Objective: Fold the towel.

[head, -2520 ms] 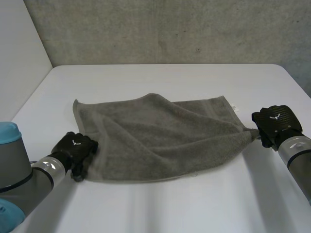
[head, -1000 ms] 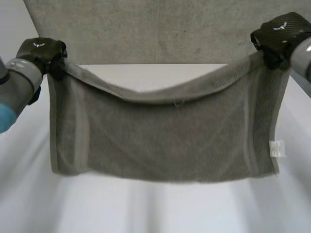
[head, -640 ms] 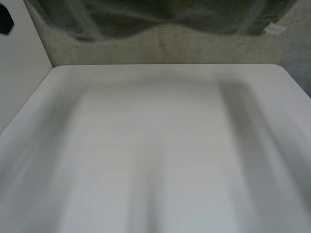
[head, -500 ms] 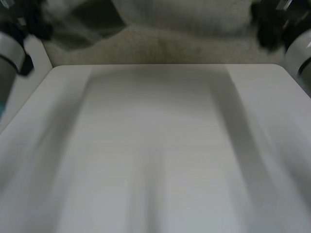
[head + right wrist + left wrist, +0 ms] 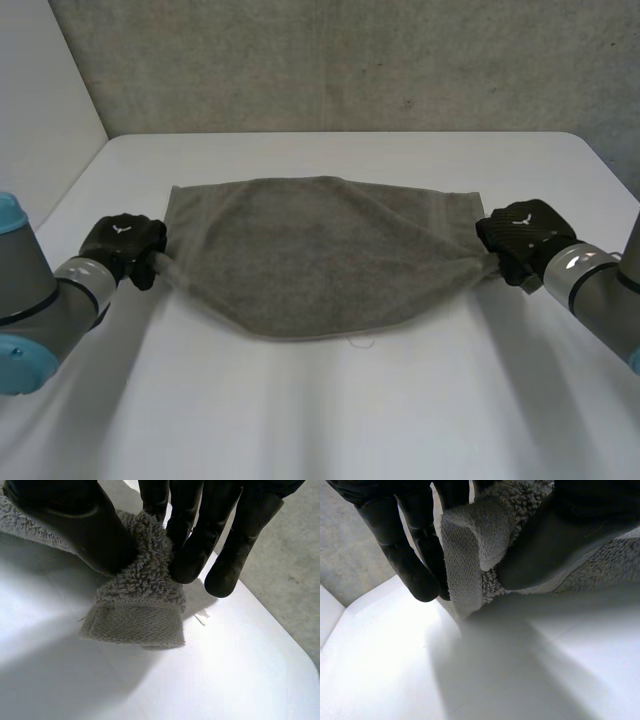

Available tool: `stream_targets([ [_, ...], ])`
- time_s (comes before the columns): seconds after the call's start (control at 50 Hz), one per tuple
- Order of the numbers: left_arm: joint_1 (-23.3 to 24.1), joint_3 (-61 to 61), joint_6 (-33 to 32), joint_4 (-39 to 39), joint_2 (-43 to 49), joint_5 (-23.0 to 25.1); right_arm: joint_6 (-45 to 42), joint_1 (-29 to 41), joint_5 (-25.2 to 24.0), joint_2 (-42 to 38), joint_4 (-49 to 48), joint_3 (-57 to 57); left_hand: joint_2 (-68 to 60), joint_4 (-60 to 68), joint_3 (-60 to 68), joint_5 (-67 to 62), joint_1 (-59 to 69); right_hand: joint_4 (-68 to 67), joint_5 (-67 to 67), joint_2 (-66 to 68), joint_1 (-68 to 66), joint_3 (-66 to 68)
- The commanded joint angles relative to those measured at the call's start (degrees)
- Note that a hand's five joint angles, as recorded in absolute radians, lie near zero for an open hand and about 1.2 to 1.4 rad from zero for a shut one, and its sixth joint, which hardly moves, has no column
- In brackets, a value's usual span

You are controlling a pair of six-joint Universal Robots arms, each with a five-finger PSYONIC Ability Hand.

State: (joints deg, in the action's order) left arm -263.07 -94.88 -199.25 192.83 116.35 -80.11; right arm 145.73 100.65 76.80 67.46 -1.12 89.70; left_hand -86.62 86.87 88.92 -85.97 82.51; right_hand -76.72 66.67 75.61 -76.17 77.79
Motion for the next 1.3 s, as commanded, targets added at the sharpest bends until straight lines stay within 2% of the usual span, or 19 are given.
stream_targets([
  [0.02,-2.4,-2.8,0.8,-0.6,-6.5,-0.1,0.2,-2.9,-0.2,4.9,0.8,0.6,6.6,-6.9,-8.9,16.0,-2.5,-3.3,3.3,4.4,-3.8,2.2],
  [0.12,-3.7,-6.5,1.5,-0.6,-14.3,0.0,0.1,-4.1,-0.6,12.1,1.4,3.5,6.6,-6.9,-8.9,16.0,-2.5,-3.3,3.3,4.4,-3.8,2.2],
  [0.18,-3.9,-7.5,2.0,-0.7,-16.1,0.0,0.0,-4.6,-0.7,13.8,2.4,4.0,6.6,-6.9,-8.9,16.0,-2.5,-1.0,1.0,2.1,-1.5,-0.1],
  [0.32,-4.1,-10.8,6.9,-4.6,-23.6,1.4,-2.8,-9.0,-3.1,19.5,16.4,2.5,6.6,-6.9,-8.9,16.0,-2.5,-0.5,0.5,1.6,-1.0,-0.6],
  [0.34,-4.1,-10.9,6.9,-4.7,-23.6,1.4,-2.8,-9.0,-3.1,19.5,16.4,2.5,6.6,-6.9,-8.9,16.0,-2.5,-0.5,0.5,1.6,-1.0,-0.6],
  [0.44,-4.3,-11.9,7.4,-11.8,-27.5,5.3,-9.9,-13.6,-8.4,20.6,29.7,0.0,6.6,-6.9,-8.9,16.0,-2.5,-1.0,1.0,2.1,-1.5,-0.1],
  [0.56,-4.5,-12.1,7.5,-13.2,-26.4,5.8,-13.4,-16.6,-11.3,19.3,31.6,-0.8,6.6,-6.9,-8.9,16.0,-2.5,-0.3,0.4,1.4,-0.9,-0.8],
  [0.6,-4.4,-11.9,7.0,-12.7,-22.7,5.8,-13.1,-16.6,-11.6,14.2,31.4,-1.7,6.6,-6.9,-8.9,16.0,-2.5,-0.3,0.4,1.4,-0.9,-0.8],
  [0.62,-4.4,-11.9,7.0,-12.7,-22.7,5.8,-13.1,-16.6,-11.6,14.2,31.4,-1.7,6.6,-6.9,-8.9,16.0,-2.5,-0.3,0.4,1.4,-0.9,-0.8],
  [0.66,-4.1,-10.2,6.8,-12.1,-17.1,5.4,-12.0,-16.1,-11.0,8.9,30.7,-4.5,6.6,-6.9,-8.9,16.0,-2.5,-0.3,0.4,1.4,-0.9,-0.8],
  [0.74,-3.7,-6.6,6.9,-11.6,-12.5,5.1,-9.2,-14.9,-10.0,5.0,29.4,-7.4,6.6,-6.9,-8.9,16.0,-2.5,-0.3,0.4,1.4,-0.9,-0.8],
  [0.86,-2.4,1.4,7.7,-9.3,-3.8,3.9,-3.4,-11.3,-4.9,-3.8,24.8,-15.0,6.6,-6.9,-8.9,16.0,-2.5,-0.3,0.4,1.4,-0.9,-0.8],
  [0.9,-1.2,5.9,8.1,-8.5,0.3,2.1,-2.0,-7.9,-1.8,-6.7,23.1,-18.4,6.6,-6.9,-8.9,16.0,-2.5,-0.3,0.4,1.4,-0.9,-0.8],
  [0.98,-0.4,10.3,9.2,-8.4,3.8,-1.1,-1.3,-5.7,1.0,-8.9,21.1,-20.6,6.6,-6.9,-8.9,16.0,-2.5,-0.3,0.4,1.4,-0.9,-0.8],
  [1.04,0.6,15.7,10.8,-8.4,8.2,-4.5,-0.3,-3.9,3.5,-11.3,15.9,-21.9,6.6,-6.9,-8.9,16.0,-2.5,-0.1,0.2,1.3,-0.7,-0.9],
  [1.3,3.6,19.2,10.5,-7.8,13.4,-4.8,-0.4,-0.9,6.7,-15.2,10.4,-22.2,6.6,-6.9,-8.9,16.0,-2.5,4.6,-4.5,-3.5,4.0,-5.6],
])
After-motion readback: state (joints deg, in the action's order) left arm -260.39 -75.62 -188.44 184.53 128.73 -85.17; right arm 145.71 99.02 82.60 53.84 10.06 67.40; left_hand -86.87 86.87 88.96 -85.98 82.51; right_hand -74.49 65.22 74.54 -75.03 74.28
